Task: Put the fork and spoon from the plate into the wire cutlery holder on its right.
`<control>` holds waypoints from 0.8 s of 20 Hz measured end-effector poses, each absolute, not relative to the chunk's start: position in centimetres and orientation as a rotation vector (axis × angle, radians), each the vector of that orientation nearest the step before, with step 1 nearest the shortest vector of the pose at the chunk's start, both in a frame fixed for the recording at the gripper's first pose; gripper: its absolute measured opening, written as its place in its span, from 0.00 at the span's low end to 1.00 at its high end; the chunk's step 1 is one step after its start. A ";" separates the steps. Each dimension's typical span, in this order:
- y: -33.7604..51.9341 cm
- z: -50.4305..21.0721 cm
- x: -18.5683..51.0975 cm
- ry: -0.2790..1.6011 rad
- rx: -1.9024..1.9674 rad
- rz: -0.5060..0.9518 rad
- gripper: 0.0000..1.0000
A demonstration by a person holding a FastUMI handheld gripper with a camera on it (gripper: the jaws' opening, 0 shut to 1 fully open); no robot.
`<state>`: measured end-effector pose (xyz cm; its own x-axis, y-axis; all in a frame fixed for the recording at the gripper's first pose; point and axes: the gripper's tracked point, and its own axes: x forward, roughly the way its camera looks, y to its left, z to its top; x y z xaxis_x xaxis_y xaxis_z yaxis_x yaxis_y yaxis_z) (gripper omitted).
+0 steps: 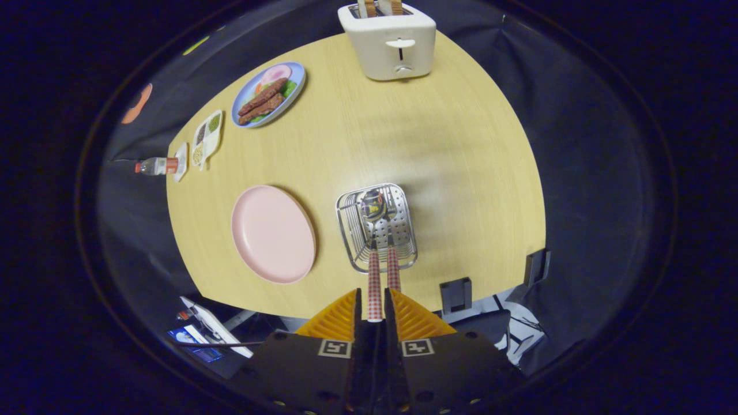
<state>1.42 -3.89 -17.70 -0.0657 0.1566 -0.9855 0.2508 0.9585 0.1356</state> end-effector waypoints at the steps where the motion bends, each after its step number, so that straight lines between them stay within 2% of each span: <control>1: -4.1 -17.3 1.7 1.609 0.310 -0.074 0.23; 2: -4.3 -16.6 2.2 1.559 0.303 -0.063 0.36; 8: -6.2 -10.4 7.6 1.029 0.128 -0.017 0.89; 10: -5.7 -7.5 8.1 0.822 0.081 0.003 0.97; 16: -2.8 -0.5 4.5 0.405 0.055 0.031 0.97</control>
